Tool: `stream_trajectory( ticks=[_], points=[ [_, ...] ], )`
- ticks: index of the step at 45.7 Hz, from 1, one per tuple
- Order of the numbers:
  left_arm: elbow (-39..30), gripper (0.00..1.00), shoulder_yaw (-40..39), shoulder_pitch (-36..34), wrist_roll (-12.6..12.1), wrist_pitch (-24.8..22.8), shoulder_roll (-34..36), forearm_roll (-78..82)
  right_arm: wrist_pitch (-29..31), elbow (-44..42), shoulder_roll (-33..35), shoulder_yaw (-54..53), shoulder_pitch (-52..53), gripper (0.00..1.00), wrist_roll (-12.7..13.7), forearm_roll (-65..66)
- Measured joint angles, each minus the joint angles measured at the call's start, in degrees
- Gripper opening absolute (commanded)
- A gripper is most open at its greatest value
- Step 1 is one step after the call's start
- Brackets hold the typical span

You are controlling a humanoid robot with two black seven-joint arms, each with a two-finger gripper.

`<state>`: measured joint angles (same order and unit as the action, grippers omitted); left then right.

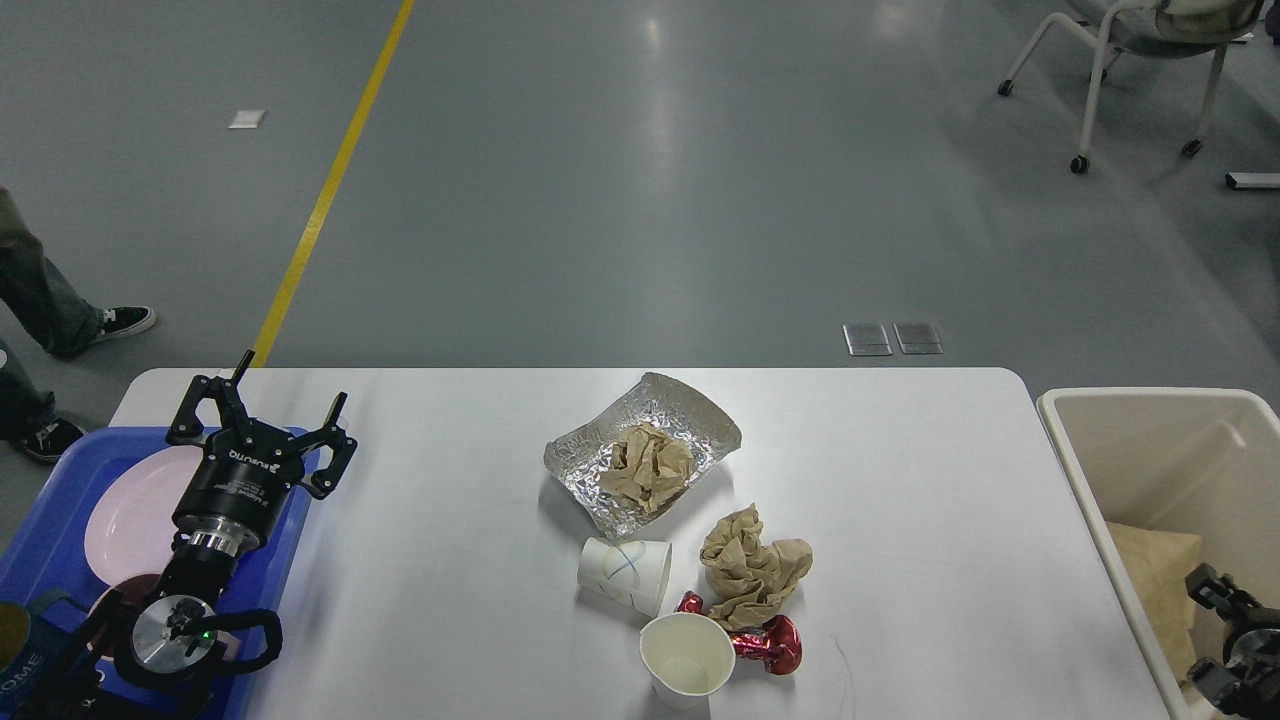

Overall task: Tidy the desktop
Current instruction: 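Lower the bag into the white bin and open the right gripper, then raise the right gripper and move it over the foil tray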

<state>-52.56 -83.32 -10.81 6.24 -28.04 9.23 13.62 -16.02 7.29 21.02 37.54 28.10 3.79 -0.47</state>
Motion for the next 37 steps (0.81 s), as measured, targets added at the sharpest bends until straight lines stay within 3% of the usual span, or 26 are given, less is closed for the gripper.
stream_trajectory(
  ticks=[8, 17, 31, 37],
  points=[
    [0.0, 0.96, 0.0, 0.0, 0.0, 0.0, 0.0, 0.0, 2.4, 3.5, 4.2, 1.9, 5.6, 1.0, 0.0, 0.5],
    [0.0, 0.96, 0.0, 0.0, 0.0, 0.0, 0.0, 0.0, 9.4, 13.5, 9.6, 13.9, 19.3, 1.0, 0.0, 0.6],
    [0.0, 0.96, 0.0, 0.0, 0.0, 0.0, 0.0, 0.0, 22.4, 37.1, 9.8, 34.8, 51.2, 1.0, 0.1, 0.9],
    [0.0, 0.96, 0.0, 0.0, 0.0, 0.0, 0.0, 0.0, 31.3, 45.6, 7.0, 39.4, 65.6, 1.0, 0.2, 1.2]
  ],
)
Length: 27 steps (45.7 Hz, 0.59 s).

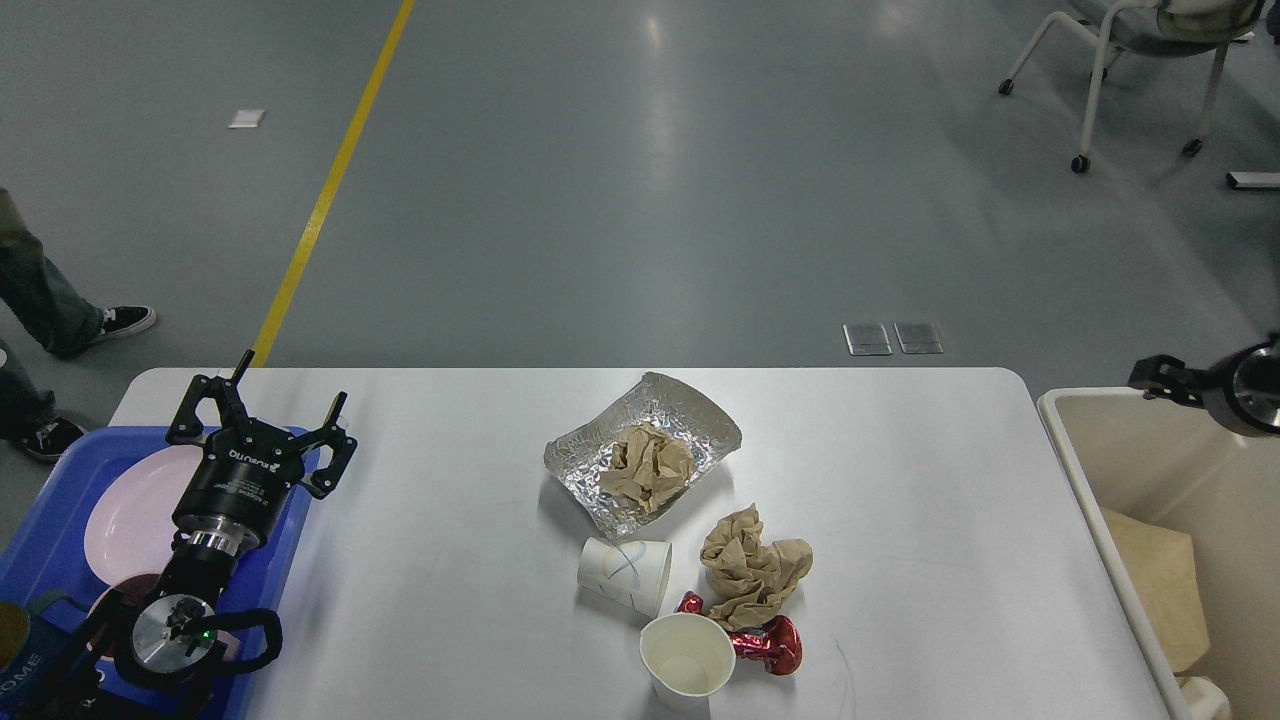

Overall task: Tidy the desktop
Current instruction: 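Raise the right gripper and move it over the foil tray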

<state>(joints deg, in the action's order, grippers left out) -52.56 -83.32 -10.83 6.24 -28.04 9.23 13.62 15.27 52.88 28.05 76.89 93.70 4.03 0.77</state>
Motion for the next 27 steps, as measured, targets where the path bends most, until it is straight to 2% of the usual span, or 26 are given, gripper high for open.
stream_trajectory(
  ticks=[8, 13, 16, 27],
  points=[
    [0.0, 0.96, 0.0, 0.0, 0.0, 0.0, 0.0, 0.0, 15.9, 6.2, -5.6, 1.0, 15.7, 1.0, 0.0, -0.2],
    [0.0, 0.96, 0.1, 0.0, 0.0, 0.0, 0.0, 0.0, 22.7, 11.5, -9.2, 0.4, 24.6, 1.0, 0.0, -0.7],
    [0.0, 0.96, 0.1, 0.0, 0.0, 0.0, 0.0, 0.0, 24.8, 18.5, -10.6, -0.6, 32.2, 1.0, 0.0, -1.3],
    [0.0, 0.96, 0.1, 0.0, 0.0, 0.0, 0.0, 0.0, 25.4, 36.9, -13.9, -2.0, 48.3, 1.0, 0.0, -4.2]
  ],
)
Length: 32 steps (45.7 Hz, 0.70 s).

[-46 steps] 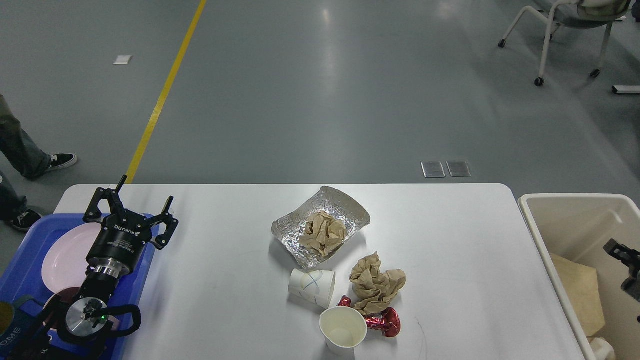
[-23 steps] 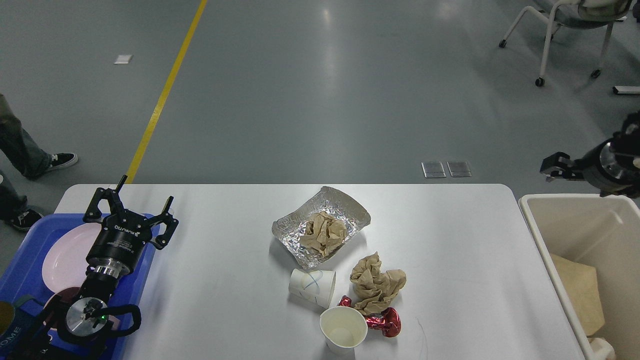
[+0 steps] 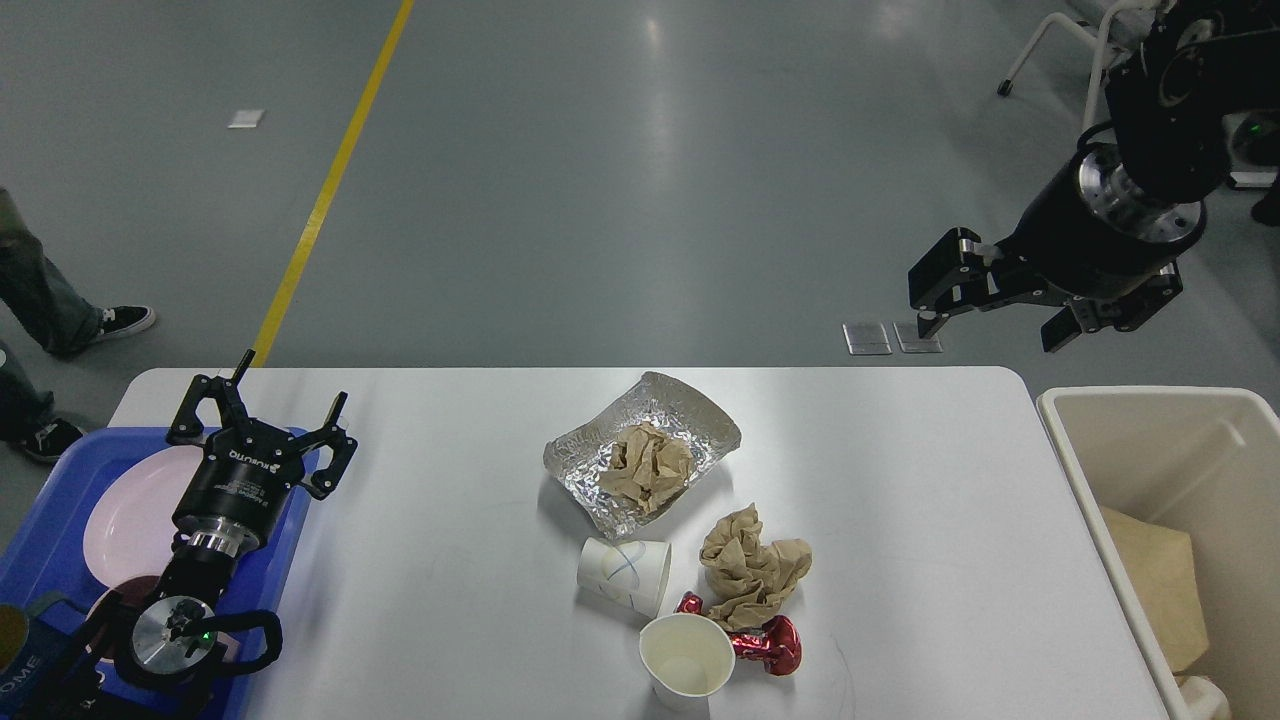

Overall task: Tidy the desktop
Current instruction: 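Raise the right gripper and move it over the foil tray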

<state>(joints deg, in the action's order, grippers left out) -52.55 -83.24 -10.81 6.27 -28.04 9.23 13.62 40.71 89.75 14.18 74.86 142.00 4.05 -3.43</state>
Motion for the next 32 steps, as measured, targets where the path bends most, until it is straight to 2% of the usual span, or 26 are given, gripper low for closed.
stream_trajectory(
  ticks=[9, 32],
  points=[
    [0.0, 0.96, -0.1, 0.0, 0.0, 0.0, 0.0, 0.0, 0.3, 7.2, -0.5, -2.1, 2.5, 1.0, -0.1, -0.6],
    [0.0, 0.96, -0.1, 0.0, 0.0, 0.0, 0.0, 0.0, -1.5, 6.9, -1.9, -4.0, 0.6, 1.0, -0.3, -0.8]
  ],
)
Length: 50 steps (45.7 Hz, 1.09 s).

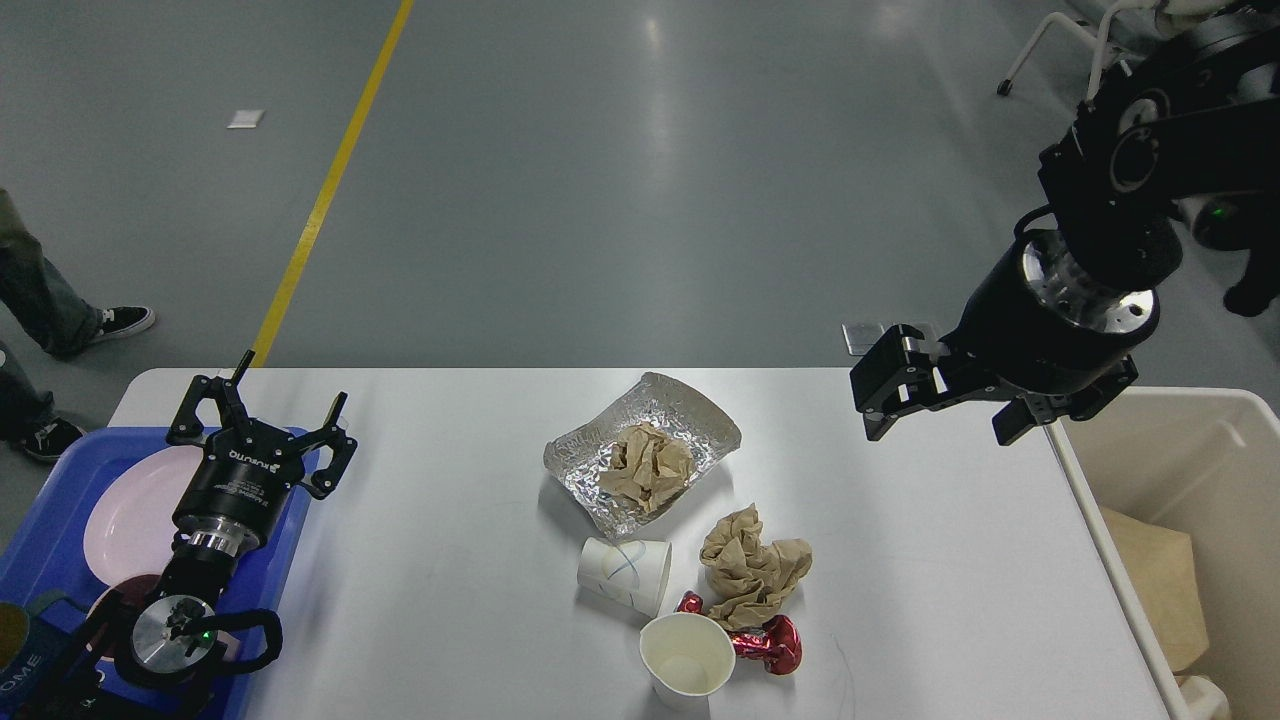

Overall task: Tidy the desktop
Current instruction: 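Raise the right gripper and move it over the foil tray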

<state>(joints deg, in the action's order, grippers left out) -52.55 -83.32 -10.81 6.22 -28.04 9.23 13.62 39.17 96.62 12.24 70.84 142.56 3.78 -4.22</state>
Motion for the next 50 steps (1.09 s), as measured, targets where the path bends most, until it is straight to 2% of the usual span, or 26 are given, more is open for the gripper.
stream_trajectory(
  ticks=[14, 21, 28, 50],
  points=[
    [0.0, 0.96, 0.0, 0.0, 0.0, 0.0, 0.0, 0.0, -1.6, -2.2, -0.1, -3.0, -3.8, 1.0, 0.0, -0.4],
    [0.0, 0.96, 0.0, 0.0, 0.0, 0.0, 0.0, 0.0, -10.0, -6.6, -0.7, -3.7, -11.8, 1.0, 0.0, -3.3],
    [0.0, 0.96, 0.0, 0.0, 0.0, 0.0, 0.0, 0.0, -14.2, -15.7, -2.4, -3.8, -23.7, 1.0, 0.0, -9.7],
    [0.0, 0.96, 0.0, 0.0, 0.0, 0.0, 0.0, 0.0, -14.9, -47.8, -11.4, -14.5, -54.7, 1.0, 0.3, -17.9]
  ],
)
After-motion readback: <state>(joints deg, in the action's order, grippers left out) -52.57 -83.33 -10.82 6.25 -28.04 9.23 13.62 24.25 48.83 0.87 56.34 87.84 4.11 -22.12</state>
